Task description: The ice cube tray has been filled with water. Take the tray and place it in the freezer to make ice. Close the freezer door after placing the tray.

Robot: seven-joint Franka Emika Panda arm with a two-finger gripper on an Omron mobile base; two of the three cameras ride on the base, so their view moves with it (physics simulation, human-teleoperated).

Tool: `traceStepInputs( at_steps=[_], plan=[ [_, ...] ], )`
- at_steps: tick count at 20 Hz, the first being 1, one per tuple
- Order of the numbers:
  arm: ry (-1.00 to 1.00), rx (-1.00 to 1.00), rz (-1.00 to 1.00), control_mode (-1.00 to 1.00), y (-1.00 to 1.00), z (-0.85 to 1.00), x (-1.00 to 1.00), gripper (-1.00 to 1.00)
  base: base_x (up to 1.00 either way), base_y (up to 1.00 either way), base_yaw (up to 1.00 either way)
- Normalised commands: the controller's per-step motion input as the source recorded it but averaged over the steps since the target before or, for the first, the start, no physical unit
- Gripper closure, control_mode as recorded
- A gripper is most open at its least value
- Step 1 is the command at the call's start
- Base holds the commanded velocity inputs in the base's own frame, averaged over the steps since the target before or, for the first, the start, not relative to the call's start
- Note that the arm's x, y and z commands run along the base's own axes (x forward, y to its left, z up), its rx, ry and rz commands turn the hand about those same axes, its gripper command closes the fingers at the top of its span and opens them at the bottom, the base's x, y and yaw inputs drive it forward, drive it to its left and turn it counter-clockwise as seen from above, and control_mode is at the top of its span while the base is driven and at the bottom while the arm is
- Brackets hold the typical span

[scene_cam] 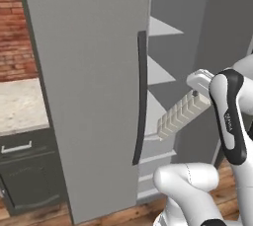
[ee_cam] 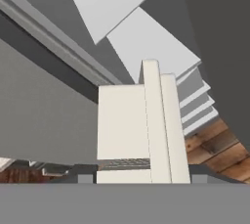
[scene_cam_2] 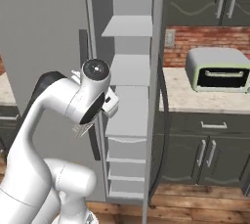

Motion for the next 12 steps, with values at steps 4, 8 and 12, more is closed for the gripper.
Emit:
traceStepInputs(
  at_steps=[4, 8, 12],
  plan=[
    [0.00, 0.00, 0.00, 1.00, 0.00, 0.00, 0.00, 1.00, 0.37, 0.04, -0.22],
    [0.00, 0.00, 0.00, 1.00, 0.00, 0.00, 0.00, 1.00, 0.32, 0.13, -0.19],
    [0.00, 0.00, 0.00, 1.00, 0.00, 0.00, 0.00, 1.00, 0.22, 0.16, -0.14]
  ],
)
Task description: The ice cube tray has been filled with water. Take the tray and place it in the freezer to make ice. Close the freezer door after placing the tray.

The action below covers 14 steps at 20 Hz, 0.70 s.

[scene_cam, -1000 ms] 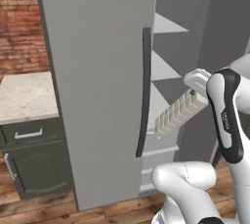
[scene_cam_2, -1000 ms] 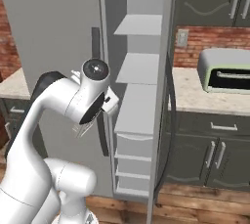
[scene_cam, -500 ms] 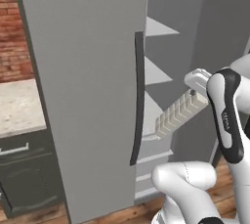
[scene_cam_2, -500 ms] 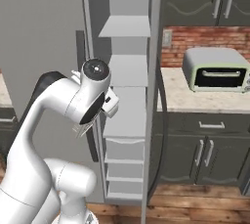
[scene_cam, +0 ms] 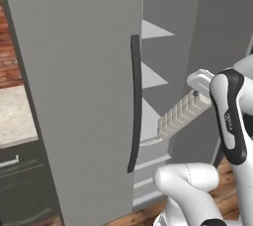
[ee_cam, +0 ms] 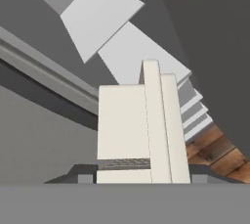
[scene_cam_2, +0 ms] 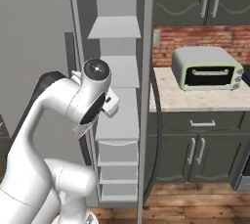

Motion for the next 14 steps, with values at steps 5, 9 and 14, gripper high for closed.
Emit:
traceStepInputs(
  at_steps=[5, 9, 14],
  plan=[
    [0.00, 0.00, 0.00, 1.00, 0.00, 0.00, 0.00, 1.00, 0.24, 0.18, -0.04],
    [0.00, 0.00, 0.00, 1.00, 0.00, 0.00, 0.00, 1.00, 0.21, 0.01, 0.08],
    [0.00, 0.00, 0.00, 1.00, 0.00, 0.00, 0.00, 1.00, 0.10, -0.01, 0.18]
  ],
)
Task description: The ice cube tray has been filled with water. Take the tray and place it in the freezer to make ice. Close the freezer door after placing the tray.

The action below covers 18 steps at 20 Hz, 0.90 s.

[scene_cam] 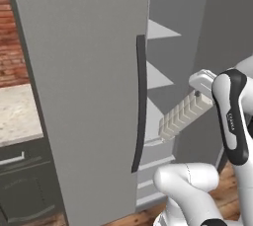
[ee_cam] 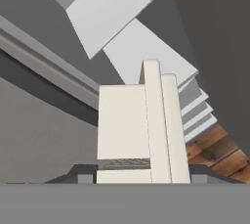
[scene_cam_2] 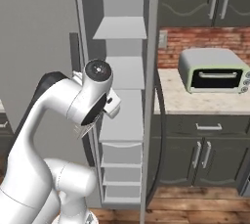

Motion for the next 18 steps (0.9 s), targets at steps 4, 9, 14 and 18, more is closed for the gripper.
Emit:
traceStepInputs(
  at_steps=[4, 9, 14, 18],
  plan=[
    [0.00, 0.00, 0.00, 1.00, 0.00, 0.00, 0.00, 1.00, 0.00, -0.17, 0.21],
    [0.00, 0.00, 0.00, 1.00, 0.00, 0.00, 0.00, 1.00, 0.00, -0.29, 0.19],
    [0.00, 0.00, 0.00, 1.00, 0.00, 0.00, 0.00, 1.00, 0.00, -0.43, 0.13],
    [0.00, 0.00, 0.00, 1.00, 0.00, 0.00, 0.00, 1.00, 0.00, -0.46, 0.11]
  ],
)
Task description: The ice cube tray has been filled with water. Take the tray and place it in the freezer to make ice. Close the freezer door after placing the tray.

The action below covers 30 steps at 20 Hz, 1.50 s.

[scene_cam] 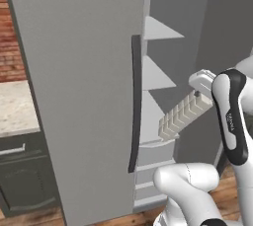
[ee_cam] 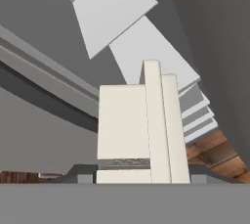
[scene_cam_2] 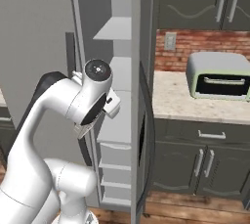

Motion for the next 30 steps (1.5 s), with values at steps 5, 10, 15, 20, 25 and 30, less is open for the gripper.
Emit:
traceStepInputs(
  at_steps=[5, 10, 15, 20, 25, 30],
  plan=[
    [0.00, 0.00, 0.00, 1.00, 0.00, 0.00, 0.00, 1.00, 0.03, -0.06, 0.07],
    [0.00, 0.00, 0.00, 1.00, 0.00, 0.00, 0.00, 1.00, 0.07, 0.00, 0.05],
    [0.00, 0.00, 0.00, 1.00, 0.00, 0.00, 0.00, 1.00, 0.15, 0.01, 0.02],
    [0.00, 0.00, 0.00, 1.00, 0.00, 0.00, 0.00, 1.00, 0.34, 0.19, 0.00],
    [-0.15, -0.19, 0.00, -1.00, 0.17, 0.00, 0.10, 1.00, 0.00, 0.00, 0.00],
    [-0.27, -0.21, 0.00, -1.00, 0.13, 0.13, 0.24, 1.00, 0.00, 0.00, 0.00]
  ],
)
